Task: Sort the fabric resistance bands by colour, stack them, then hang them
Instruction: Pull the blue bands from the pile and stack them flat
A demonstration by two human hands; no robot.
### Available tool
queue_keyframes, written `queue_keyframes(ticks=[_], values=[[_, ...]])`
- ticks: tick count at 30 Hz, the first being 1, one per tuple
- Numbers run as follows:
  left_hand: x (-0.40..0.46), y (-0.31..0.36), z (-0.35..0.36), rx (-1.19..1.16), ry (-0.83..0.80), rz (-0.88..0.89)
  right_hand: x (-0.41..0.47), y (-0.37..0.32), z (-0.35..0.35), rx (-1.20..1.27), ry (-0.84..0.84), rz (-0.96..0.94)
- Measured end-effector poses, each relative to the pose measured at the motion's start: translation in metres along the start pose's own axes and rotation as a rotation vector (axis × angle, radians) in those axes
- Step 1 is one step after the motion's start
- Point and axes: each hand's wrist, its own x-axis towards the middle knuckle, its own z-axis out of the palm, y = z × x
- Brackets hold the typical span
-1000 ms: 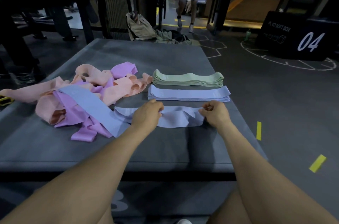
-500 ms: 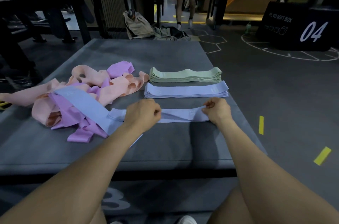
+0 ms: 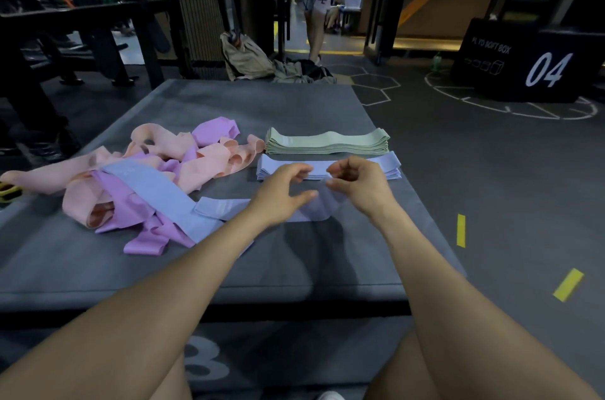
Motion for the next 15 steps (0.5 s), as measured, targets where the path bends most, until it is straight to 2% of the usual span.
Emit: queue_keyframes(ticks=[4,10,15], values=[[0.01,0.011,0.002,-0.043,-0.046,0.057,-0.001,-0.008,0.01,0.087,-0.071,-0.033],[0.026,0.024,-0.013,-0.214,0.121,-0.028,0.005,-0.008,0.012,0.246,0.058,0.029],[0.034,0.054,-0.034,-0.491,0.2,-0.033,-0.001,-0.015,0.03,0.252,-0.075,0.052]])
